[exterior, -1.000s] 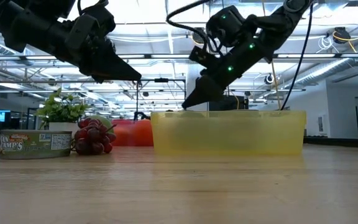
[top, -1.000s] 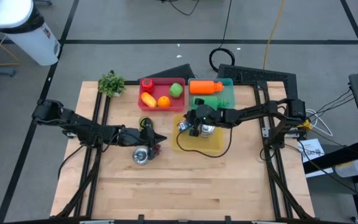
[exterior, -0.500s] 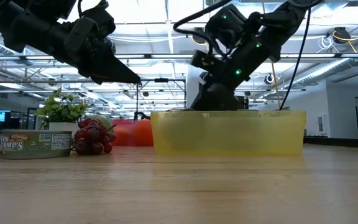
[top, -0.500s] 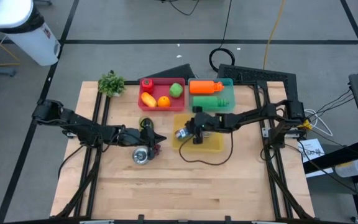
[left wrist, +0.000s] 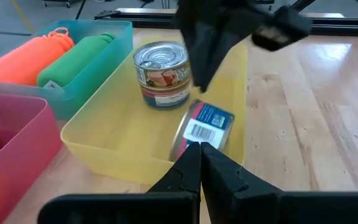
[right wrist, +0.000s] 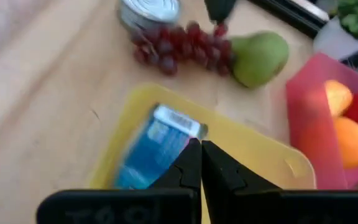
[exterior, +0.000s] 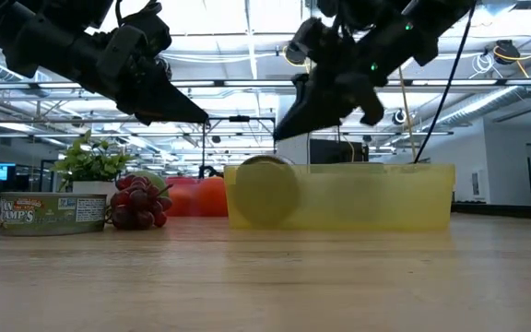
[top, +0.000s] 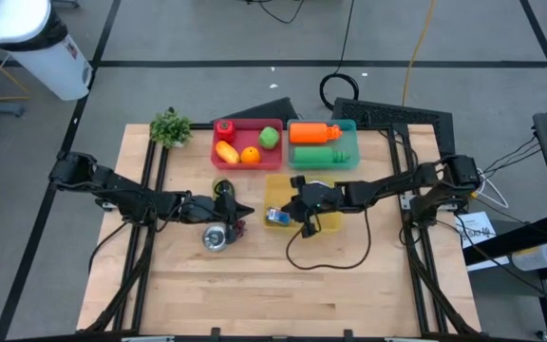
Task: Pick & Place Food Item
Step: Put the blue tuna can into the yellow bin
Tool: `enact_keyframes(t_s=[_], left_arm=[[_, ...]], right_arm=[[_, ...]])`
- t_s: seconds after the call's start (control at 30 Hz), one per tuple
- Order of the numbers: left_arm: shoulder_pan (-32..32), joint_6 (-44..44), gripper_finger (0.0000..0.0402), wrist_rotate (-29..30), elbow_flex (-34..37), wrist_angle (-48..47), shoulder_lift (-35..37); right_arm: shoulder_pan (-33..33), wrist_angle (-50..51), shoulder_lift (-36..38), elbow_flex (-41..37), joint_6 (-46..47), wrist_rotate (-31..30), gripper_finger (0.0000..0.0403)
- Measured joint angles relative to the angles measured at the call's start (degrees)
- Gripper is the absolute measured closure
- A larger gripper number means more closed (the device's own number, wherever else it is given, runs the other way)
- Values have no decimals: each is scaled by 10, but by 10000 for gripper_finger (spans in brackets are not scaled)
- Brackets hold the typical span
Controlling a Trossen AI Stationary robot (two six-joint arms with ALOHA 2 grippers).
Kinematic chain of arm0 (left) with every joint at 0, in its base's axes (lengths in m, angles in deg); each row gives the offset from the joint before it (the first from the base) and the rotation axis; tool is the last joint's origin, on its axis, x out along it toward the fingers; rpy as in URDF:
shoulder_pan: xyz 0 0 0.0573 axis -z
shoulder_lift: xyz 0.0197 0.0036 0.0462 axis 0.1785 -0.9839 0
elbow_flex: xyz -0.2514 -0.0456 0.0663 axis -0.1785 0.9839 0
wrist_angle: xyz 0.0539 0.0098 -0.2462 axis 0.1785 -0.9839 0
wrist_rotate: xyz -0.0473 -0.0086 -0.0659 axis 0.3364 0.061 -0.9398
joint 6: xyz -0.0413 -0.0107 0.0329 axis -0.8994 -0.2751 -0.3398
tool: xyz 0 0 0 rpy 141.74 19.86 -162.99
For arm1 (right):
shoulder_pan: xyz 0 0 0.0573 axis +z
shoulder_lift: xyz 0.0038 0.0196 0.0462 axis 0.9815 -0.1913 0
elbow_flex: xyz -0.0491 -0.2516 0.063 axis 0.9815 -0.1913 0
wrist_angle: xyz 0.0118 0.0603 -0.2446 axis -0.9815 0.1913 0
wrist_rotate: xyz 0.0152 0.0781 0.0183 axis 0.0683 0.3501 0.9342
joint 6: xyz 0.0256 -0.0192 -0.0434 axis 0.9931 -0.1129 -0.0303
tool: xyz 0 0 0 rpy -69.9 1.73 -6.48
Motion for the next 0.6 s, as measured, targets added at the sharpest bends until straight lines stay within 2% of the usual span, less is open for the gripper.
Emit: enact_keyframes(t_s=[0.17,0.23,0.33,0.43,0.6], left_arm=[[0,-4,392,0,0,0,0],[0,-4,392,0,0,0,0],[-1,-7,392,0,0,0,0],[-3,-10,392,0,0,0,0],[-3,-10,392,0,0,0,0]], right_arm=[[9,-4,12,0,34,80,402],[13,-3,11,0,50,78,401],[20,-6,10,0,80,28,390],[30,-7,10,0,93,7,351],[44,-11,6,0,148,7,235]])
